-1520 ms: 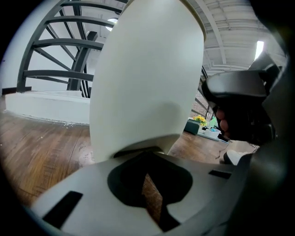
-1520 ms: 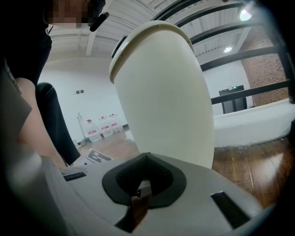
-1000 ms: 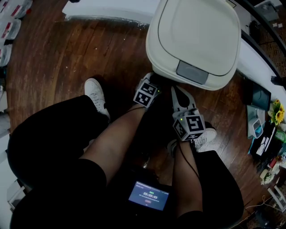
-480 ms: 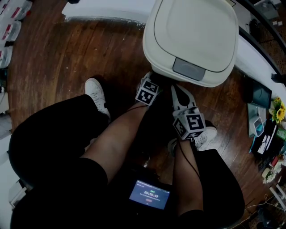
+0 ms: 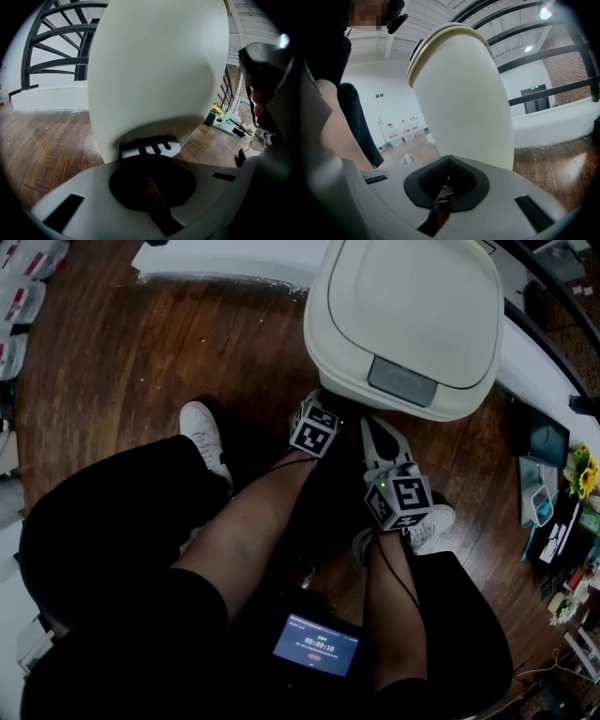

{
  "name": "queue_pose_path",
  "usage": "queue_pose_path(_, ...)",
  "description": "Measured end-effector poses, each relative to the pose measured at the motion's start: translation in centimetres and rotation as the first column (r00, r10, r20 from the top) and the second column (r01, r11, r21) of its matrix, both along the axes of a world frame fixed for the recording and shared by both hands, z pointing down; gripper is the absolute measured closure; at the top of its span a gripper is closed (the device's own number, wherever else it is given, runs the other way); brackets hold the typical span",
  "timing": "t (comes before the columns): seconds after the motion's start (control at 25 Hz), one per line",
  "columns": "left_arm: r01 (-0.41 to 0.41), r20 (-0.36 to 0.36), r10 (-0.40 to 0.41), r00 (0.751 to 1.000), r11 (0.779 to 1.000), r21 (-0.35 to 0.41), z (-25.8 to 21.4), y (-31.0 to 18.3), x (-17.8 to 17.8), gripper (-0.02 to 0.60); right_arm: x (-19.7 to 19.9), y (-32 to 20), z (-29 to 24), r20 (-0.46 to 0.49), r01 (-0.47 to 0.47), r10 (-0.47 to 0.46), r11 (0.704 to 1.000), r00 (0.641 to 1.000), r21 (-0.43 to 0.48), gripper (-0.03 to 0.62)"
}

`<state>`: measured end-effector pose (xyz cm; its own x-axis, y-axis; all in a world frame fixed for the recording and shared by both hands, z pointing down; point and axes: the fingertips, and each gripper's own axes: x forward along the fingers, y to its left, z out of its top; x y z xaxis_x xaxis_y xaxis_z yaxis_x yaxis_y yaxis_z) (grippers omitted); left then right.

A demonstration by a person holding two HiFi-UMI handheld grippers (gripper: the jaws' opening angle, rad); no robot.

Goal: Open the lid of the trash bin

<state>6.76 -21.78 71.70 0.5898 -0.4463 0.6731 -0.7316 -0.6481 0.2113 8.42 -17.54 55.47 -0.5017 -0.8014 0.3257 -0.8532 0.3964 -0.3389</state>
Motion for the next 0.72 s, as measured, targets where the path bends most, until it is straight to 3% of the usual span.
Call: queue_pose_path(0.72,0.027,-0.02,-0.028,0.999,0.999,-0.034,0.42,0.0,0.26,0.555,0.49,-0.01,0.25,0.004,-0.018,0.018,1.0,1.0,-0.005,0.588)
